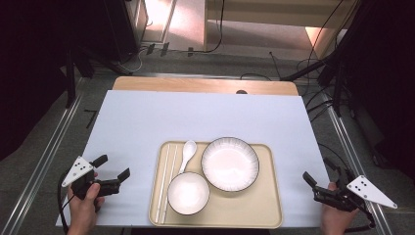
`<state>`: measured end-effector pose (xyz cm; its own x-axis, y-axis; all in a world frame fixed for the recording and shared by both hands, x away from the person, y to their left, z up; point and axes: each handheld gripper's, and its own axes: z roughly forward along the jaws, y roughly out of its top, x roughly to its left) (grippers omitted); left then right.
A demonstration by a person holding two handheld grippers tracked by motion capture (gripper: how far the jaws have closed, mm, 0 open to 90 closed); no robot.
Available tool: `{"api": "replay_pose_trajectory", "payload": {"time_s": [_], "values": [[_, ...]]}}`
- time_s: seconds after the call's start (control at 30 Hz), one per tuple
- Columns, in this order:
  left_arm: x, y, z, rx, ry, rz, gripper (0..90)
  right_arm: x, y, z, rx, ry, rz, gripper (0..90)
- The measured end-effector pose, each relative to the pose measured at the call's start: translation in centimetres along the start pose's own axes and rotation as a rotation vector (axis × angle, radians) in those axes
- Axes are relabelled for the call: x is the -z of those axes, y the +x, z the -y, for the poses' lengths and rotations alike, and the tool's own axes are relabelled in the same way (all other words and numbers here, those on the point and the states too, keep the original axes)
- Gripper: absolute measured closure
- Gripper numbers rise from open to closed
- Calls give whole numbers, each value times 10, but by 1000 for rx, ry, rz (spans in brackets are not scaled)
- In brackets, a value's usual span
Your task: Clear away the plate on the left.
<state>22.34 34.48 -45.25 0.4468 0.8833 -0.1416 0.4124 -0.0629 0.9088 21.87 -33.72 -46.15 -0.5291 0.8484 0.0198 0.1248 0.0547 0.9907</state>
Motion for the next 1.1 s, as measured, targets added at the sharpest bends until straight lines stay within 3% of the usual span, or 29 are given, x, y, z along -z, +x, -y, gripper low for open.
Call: {"api": "replay_pose_trajectory", "payload": {"time_s": [0.43,0.63,1.1], "values": [[4,0,0,-29,13,-20,0,0,-1,1,-5,6,1,119],[5,2,0,-22,10,-5,0,0,0,1,-3,9,0,119],[11,8,-1,-7,3,-14,0,0,1,1,-7,13,0,119]]}}
